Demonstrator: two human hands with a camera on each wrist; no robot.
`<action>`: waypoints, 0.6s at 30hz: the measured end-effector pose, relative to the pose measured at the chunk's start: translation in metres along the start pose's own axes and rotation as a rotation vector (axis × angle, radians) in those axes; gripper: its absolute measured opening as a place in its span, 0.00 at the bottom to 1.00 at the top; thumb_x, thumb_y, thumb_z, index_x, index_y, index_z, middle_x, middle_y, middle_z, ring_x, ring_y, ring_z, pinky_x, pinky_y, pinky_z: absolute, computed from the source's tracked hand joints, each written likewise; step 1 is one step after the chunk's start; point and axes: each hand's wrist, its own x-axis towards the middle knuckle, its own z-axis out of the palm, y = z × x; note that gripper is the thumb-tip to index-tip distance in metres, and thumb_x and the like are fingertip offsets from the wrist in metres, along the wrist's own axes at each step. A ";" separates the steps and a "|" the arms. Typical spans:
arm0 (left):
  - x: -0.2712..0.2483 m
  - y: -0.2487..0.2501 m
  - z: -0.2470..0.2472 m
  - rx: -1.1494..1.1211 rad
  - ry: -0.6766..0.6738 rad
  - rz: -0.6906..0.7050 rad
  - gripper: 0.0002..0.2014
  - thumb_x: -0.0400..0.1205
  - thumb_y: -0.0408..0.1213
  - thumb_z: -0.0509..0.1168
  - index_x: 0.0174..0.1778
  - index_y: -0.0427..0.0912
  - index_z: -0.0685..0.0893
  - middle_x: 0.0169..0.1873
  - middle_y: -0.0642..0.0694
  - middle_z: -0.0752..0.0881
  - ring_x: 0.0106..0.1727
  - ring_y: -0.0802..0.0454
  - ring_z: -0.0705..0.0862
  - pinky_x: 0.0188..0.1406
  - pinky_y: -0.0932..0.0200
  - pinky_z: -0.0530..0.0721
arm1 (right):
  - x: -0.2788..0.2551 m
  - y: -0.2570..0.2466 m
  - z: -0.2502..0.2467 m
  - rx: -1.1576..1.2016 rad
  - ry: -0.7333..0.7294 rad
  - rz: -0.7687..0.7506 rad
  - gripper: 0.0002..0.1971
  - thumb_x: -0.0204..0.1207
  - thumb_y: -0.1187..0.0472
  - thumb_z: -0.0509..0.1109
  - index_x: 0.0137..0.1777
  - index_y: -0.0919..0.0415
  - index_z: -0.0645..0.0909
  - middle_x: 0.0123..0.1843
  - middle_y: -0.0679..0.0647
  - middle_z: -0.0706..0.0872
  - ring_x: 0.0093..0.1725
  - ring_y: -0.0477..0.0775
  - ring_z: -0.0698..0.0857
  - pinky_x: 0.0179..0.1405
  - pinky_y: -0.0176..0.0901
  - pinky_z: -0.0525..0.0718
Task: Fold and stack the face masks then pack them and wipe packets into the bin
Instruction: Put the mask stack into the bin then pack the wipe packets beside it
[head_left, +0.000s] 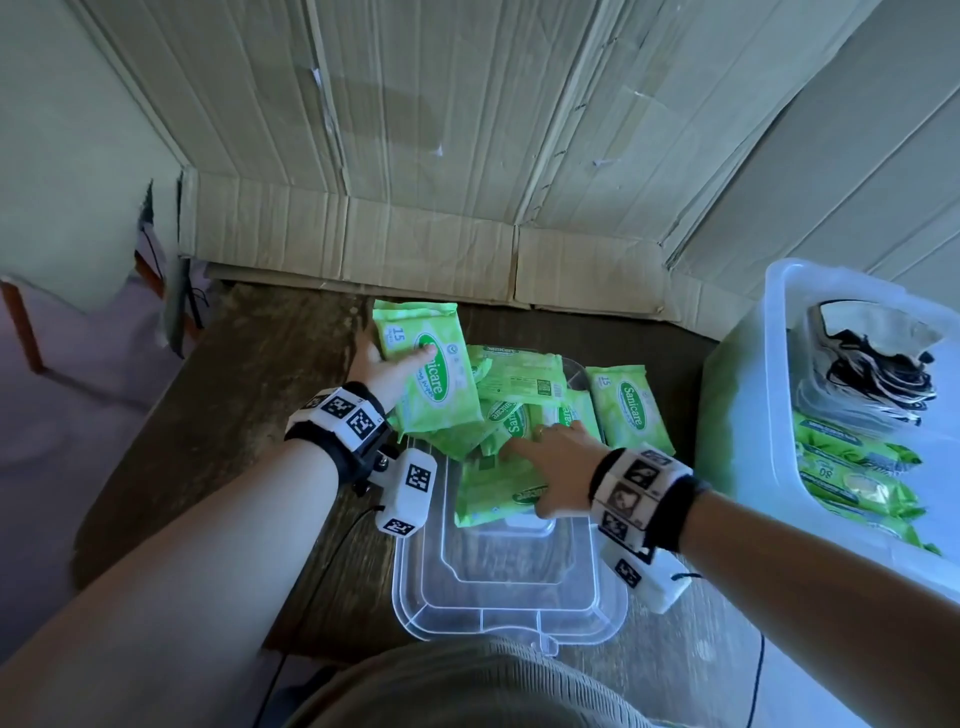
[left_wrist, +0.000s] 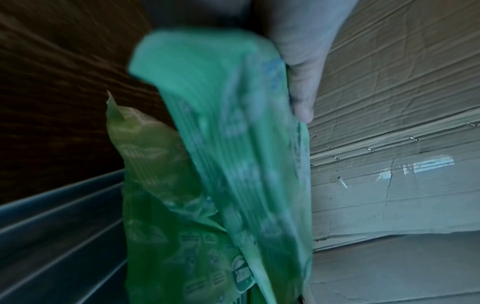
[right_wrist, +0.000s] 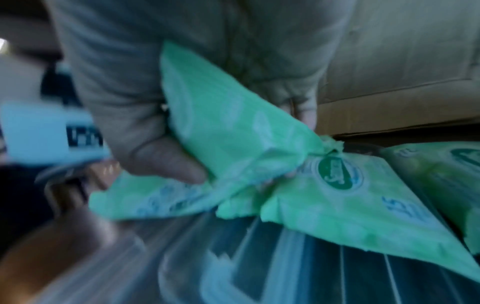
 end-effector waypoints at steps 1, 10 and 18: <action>0.001 -0.003 0.001 -0.009 0.000 -0.018 0.56 0.61 0.61 0.77 0.80 0.39 0.59 0.76 0.39 0.70 0.75 0.39 0.70 0.76 0.40 0.67 | -0.008 0.007 -0.004 0.130 -0.010 0.014 0.28 0.67 0.57 0.72 0.67 0.43 0.68 0.50 0.53 0.79 0.48 0.53 0.79 0.56 0.47 0.77; -0.010 0.012 0.017 -0.148 0.017 0.083 0.29 0.72 0.61 0.68 0.59 0.42 0.79 0.56 0.42 0.84 0.57 0.42 0.83 0.64 0.44 0.79 | -0.031 0.036 -0.046 1.491 0.380 0.119 0.30 0.53 0.68 0.64 0.60 0.60 0.77 0.43 0.57 0.83 0.39 0.48 0.83 0.37 0.37 0.82; -0.037 0.020 0.051 -0.311 -0.091 0.049 0.24 0.76 0.52 0.69 0.61 0.38 0.80 0.55 0.43 0.85 0.56 0.45 0.83 0.54 0.53 0.82 | -0.035 0.029 -0.046 1.889 0.401 -0.011 0.20 0.62 0.76 0.64 0.55 0.67 0.76 0.43 0.60 0.87 0.34 0.55 0.88 0.31 0.46 0.88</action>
